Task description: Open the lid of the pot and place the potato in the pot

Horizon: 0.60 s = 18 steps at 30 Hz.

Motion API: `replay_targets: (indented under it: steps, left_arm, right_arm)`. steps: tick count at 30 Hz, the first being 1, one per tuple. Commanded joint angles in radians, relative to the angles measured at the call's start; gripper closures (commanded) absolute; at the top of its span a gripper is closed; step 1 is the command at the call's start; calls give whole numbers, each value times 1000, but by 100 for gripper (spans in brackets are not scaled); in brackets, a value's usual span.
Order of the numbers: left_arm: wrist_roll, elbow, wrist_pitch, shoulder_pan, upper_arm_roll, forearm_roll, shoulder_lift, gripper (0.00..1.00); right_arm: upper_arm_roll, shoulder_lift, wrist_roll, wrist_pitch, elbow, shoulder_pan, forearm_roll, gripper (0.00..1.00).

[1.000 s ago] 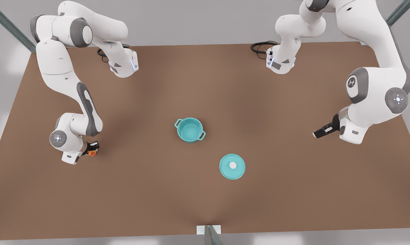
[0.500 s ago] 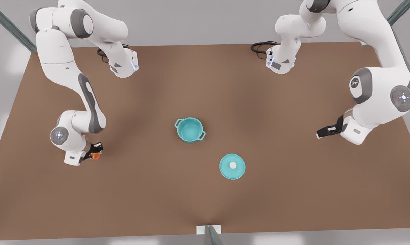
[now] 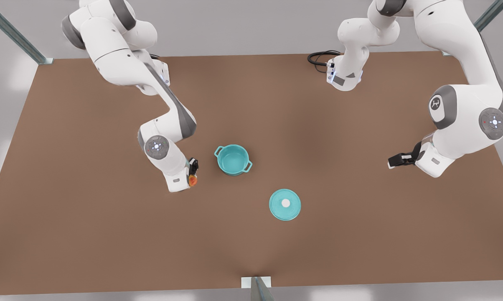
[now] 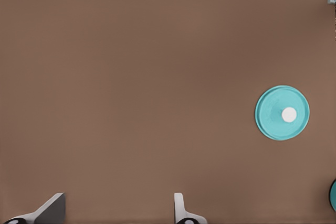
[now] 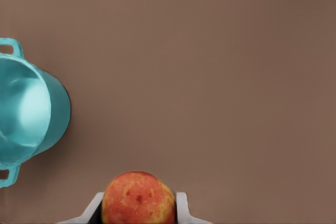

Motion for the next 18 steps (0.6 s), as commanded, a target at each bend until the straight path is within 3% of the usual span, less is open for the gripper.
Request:
replay_targets:
  steps: [1,3,7,18]
  left_arm:
    - [67,1,-13,-1,0,3,-2,0]
    - [21,1,-13,-22,-1,3,-1,0]
    - [-16,2,-11,-48,-3,31,1,0]
    - [-7,61,0,-58,-6,31,27,0]
  right_arm:
    - [40,-2,346,-50,6,11,-8,52]
    - [82,0,475,-50,6,42,-8,52]
    - [83,13,655,-46,15,143,-11,53]
    - [53,147,727,-10,64,228,-40,52]
